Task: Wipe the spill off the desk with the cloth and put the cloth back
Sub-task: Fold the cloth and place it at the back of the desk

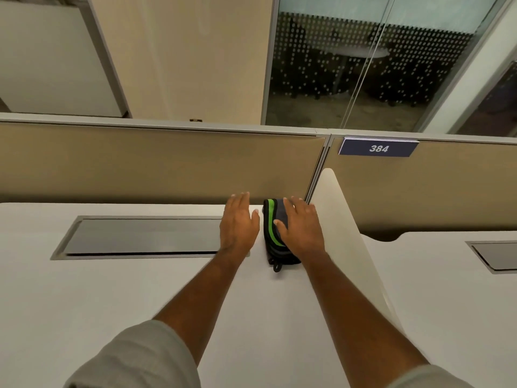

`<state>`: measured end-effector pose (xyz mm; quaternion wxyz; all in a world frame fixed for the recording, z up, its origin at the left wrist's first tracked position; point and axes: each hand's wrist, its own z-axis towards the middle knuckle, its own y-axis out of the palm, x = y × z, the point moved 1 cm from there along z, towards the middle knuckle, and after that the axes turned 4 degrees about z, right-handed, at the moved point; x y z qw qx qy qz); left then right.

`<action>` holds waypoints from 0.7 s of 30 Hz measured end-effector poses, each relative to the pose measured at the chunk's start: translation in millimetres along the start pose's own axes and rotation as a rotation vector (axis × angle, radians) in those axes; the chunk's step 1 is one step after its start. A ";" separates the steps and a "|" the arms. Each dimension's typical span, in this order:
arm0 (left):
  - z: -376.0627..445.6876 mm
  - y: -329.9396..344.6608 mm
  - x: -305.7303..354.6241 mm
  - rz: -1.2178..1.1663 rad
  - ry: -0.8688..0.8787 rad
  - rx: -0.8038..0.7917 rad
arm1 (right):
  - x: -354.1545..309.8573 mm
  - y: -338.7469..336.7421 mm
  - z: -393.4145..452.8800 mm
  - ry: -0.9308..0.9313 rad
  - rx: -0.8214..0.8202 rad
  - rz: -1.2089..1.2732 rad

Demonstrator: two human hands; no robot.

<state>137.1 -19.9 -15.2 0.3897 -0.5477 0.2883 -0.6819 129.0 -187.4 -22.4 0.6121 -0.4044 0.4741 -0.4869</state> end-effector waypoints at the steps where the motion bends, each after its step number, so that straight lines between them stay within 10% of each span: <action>1: -1.9 -4.1 -0.5 0.075 0.068 0.017 | -4.7 -2.6 -1.0 -0.027 0.003 -0.037; 8: -6.3 -40.4 -9.0 0.468 0.268 0.018 | -29.5 -31.7 -7.5 -0.034 0.066 -0.108; 21: -8.0 -158.9 17.8 0.430 0.352 0.263 | -83.2 -138.3 -12.1 -0.122 0.312 -0.030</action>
